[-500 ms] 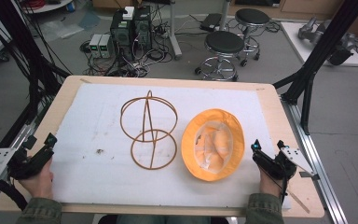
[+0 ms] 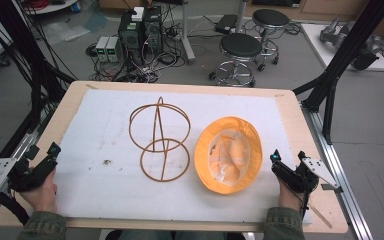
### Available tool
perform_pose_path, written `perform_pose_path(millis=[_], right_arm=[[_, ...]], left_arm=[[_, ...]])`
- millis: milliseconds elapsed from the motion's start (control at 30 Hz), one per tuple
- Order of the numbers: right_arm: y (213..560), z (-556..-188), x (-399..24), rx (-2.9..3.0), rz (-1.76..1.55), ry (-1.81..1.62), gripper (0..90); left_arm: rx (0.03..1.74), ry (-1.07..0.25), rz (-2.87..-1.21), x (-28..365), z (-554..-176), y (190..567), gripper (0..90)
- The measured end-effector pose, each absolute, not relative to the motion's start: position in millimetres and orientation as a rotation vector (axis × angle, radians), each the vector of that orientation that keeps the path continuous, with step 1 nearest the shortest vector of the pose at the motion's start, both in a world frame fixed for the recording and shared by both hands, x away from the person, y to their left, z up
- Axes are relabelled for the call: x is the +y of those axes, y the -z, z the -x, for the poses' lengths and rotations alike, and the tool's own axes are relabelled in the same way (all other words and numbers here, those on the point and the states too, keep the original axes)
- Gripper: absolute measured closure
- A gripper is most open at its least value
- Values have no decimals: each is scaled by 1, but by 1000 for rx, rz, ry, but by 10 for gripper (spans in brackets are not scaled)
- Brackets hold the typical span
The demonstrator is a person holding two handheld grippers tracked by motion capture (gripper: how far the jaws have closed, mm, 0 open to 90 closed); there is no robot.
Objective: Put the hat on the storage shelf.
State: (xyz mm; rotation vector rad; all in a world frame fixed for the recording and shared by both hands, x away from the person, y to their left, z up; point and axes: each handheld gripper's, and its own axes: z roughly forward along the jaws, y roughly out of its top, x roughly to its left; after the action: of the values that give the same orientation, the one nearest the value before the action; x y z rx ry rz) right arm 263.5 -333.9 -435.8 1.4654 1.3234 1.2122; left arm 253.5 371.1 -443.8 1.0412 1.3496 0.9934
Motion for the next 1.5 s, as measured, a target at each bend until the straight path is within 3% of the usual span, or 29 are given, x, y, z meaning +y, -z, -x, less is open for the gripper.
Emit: perform_pose_path(millis=[1500], right_arm=[[402, -252, -308, 1359, -1279, -1389, 110]], left_arm=[[1333, -988, -1087, 366, -257, 444, 286]])
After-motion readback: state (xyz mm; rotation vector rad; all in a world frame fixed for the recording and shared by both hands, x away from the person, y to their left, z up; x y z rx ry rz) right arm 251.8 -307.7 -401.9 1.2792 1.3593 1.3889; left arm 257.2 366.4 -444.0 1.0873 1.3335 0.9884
